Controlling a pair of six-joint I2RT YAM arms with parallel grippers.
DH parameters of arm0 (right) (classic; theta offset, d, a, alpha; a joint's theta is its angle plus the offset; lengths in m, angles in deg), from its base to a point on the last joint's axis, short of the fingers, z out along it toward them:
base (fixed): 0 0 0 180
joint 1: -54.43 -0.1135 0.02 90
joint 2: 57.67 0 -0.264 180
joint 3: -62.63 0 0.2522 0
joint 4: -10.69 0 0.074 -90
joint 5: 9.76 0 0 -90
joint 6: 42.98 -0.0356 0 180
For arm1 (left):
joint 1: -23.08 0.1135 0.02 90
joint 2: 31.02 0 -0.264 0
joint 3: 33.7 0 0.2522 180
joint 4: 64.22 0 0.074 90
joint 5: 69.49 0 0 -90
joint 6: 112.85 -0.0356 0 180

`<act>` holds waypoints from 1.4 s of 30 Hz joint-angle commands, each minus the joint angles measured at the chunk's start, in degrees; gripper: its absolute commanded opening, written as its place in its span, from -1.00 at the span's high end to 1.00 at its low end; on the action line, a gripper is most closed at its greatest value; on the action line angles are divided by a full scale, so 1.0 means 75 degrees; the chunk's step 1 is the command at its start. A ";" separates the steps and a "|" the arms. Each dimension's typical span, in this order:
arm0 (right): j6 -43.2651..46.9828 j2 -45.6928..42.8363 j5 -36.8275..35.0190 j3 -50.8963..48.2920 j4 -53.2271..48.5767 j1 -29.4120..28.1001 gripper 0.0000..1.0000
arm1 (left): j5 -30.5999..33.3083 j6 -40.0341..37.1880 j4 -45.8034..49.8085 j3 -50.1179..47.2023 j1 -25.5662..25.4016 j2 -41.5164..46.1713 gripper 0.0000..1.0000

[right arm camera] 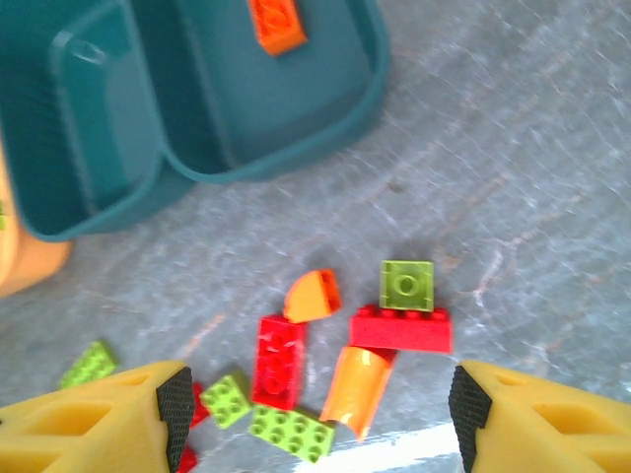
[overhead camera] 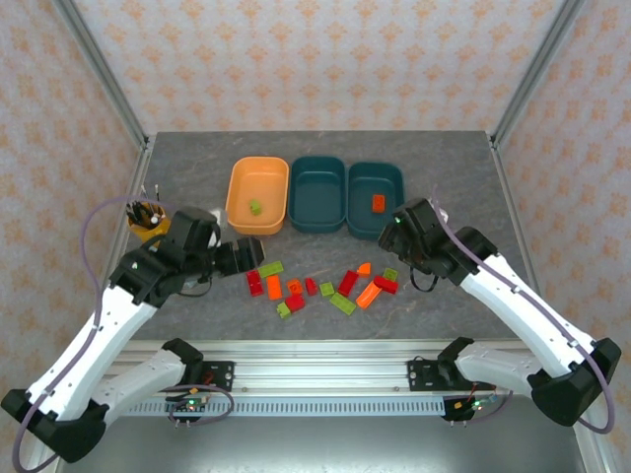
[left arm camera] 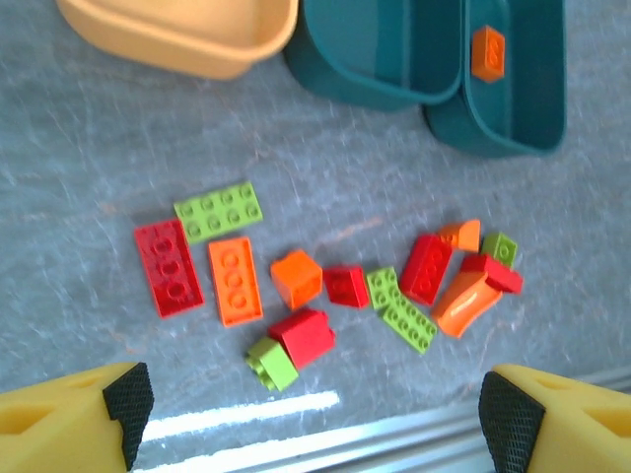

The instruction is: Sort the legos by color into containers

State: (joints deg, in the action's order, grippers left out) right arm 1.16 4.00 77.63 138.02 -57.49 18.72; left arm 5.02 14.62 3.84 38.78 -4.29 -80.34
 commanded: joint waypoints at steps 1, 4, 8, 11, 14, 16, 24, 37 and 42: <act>0.0381 0.0352 0.0134 -0.0497 0.0052 0.0239 -0.42 | -0.0149 0.0537 -0.0557 -0.0588 -0.0296 0.0368 -0.77; 0.0645 0.1097 0.1306 -0.0968 0.0582 0.0821 -0.43 | -0.0063 0.0907 -0.1025 -0.0927 -0.0471 0.0627 -0.78; 0.0996 0.1893 0.1755 -0.1054 0.0909 0.1067 -0.42 | 0.0129 0.0883 -0.1115 -0.0722 -0.0502 0.0596 -0.77; 0.0995 0.2017 0.1737 -0.1125 0.1131 0.1081 -0.41 | 0.0217 0.0748 -0.0987 -0.0493 -0.0509 0.0469 -0.77; 0.0887 0.2058 0.1798 -0.1185 0.1242 0.1081 -0.38 | 0.0248 0.0710 -0.0924 -0.0376 -0.0509 0.0389 -0.77; 0.0747 0.2019 0.1859 -0.1222 0.1307 0.1078 -0.35 | 0.0316 0.0762 -0.0924 -0.0376 -0.0506 0.0398 -0.77; -0.0192 0.1341 0.1628 -0.1311 0.1176 0.0671 -0.24 | 0.0772 0.0806 -0.0911 -0.0409 -0.0523 0.0526 -0.76; -0.1053 0.0214 0.0336 -0.1241 0.0880 0.0214 -0.09 | 0.1020 0.1053 -0.1147 -0.0728 -0.0748 0.0863 -0.74; -0.1173 0.0171 0.0584 -0.1397 0.1019 0.0169 -0.04 | 0.1000 0.0957 -0.1192 -0.0769 -0.0759 0.0938 -0.73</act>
State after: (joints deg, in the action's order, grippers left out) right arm -6.14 4.94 84.04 127.02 -48.70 20.49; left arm 10.73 21.90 -3.33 33.86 -9.58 -74.11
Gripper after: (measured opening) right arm 0.518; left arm 0.866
